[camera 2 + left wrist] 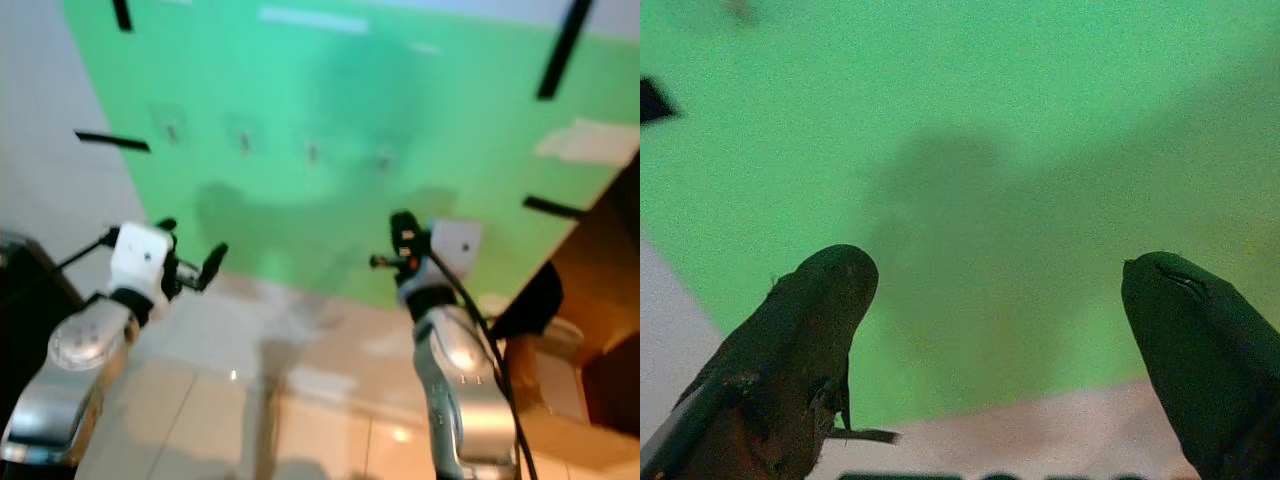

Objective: Hang keys on a hook

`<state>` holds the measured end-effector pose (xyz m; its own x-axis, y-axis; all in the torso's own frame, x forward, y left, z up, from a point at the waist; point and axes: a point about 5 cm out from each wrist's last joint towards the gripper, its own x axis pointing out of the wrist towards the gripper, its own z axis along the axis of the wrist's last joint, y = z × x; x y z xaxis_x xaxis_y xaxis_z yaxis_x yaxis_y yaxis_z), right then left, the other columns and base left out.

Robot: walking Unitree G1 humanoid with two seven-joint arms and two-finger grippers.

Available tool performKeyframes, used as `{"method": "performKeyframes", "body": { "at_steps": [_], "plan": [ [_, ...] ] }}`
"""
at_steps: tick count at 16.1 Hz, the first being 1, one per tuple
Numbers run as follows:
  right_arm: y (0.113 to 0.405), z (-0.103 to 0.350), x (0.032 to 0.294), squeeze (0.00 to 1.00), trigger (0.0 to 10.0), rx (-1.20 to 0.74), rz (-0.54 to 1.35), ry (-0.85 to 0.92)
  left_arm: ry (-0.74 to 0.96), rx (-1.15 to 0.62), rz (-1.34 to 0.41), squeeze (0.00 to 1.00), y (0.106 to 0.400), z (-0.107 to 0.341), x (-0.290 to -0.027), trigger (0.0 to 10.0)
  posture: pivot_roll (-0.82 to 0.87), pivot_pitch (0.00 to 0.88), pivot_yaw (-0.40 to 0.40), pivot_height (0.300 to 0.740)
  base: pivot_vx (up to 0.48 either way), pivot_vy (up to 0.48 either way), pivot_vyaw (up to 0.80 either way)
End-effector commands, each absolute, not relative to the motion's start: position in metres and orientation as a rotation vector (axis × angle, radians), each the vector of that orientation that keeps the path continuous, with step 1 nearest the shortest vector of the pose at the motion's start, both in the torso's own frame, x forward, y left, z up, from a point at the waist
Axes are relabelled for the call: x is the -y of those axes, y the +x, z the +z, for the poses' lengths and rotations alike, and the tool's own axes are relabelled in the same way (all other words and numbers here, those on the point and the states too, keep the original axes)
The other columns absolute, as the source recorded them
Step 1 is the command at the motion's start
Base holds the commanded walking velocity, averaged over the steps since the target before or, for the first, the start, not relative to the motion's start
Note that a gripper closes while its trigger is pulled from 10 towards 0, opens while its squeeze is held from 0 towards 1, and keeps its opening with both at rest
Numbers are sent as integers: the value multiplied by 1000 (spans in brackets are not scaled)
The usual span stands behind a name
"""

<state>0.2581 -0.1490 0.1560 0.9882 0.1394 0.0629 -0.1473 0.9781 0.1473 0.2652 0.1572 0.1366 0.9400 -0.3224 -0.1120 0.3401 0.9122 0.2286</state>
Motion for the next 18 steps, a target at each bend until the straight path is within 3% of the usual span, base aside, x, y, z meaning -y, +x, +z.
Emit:
{"method": "performKeyframes", "body": {
  "at_steps": [1,11,18],
  "plan": [
    [257,162,146,0,10000,69,185,165,240,-71,-418,0,262,139,-151,10000,6,0,13,740,0,0,0],
    [274,192,133,0,10000,94,319,227,217,-84,-803,0,253,157,-139,10000,12,0,8,740,0,0,0],
    [285,199,133,0,10000,83,295,228,203,-97,-854,0,251,160,-138,10000,11,0,16,740,0,0,0]
  ]
}}
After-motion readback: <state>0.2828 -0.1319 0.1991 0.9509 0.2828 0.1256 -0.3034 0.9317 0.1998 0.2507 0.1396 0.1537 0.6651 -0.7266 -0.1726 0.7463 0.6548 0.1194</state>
